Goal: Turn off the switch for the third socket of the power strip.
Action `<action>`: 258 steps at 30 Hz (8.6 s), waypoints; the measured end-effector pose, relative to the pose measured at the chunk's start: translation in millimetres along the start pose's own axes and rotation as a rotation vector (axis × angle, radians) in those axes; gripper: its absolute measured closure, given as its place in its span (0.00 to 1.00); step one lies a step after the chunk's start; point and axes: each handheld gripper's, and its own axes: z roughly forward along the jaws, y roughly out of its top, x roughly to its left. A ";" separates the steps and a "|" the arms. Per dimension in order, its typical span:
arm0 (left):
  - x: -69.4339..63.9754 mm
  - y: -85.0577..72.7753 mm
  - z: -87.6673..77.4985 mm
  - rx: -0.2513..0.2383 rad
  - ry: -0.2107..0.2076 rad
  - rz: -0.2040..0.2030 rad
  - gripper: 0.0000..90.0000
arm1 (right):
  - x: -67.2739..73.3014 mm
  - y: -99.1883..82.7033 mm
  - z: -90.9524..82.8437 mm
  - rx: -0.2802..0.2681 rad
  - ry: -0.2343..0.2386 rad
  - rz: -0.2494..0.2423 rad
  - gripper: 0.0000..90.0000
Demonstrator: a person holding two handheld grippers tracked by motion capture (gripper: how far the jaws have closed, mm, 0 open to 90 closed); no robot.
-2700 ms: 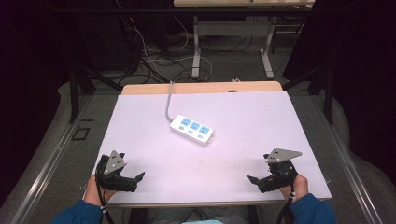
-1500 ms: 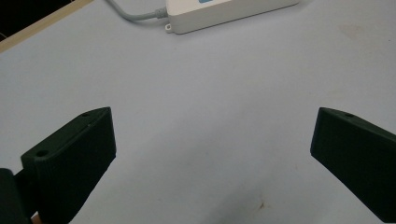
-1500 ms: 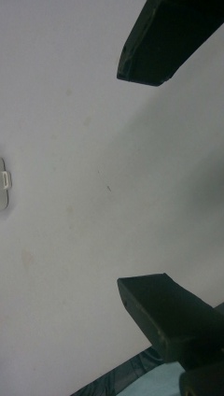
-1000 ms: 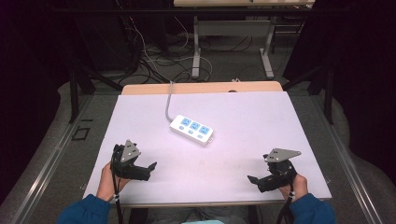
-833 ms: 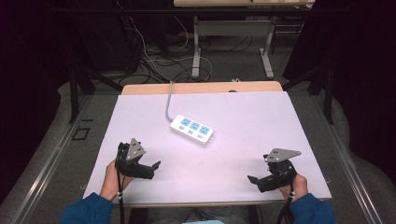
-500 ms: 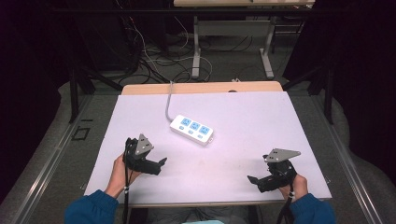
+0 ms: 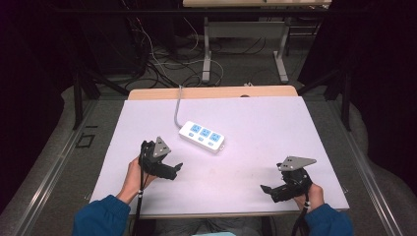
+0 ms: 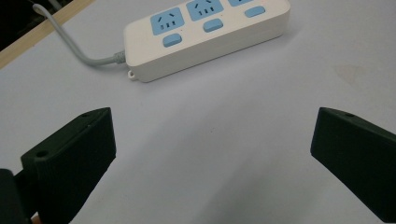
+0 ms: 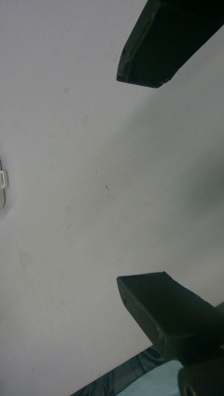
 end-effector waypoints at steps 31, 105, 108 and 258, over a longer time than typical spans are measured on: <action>2.1 36.6 26.8 0.008 -0.027 0.025 0.00 | -0.5 -0.3 1.2 -0.002 -0.003 0.010 0.04; -2.6 79.4 95.5 -0.025 -0.171 -0.079 0.78 | -2.2 -0.3 1.5 0.003 0.006 0.022 0.04; -3.3 78.7 98.5 -0.043 -0.166 -0.080 0.82 | -2.5 -0.2 2.0 0.004 0.009 0.021 0.04; -10.1 68.9 114.4 -0.072 -0.224 -0.053 1.00 | -2.6 -1.1 2.8 -0.006 0.014 0.024 0.05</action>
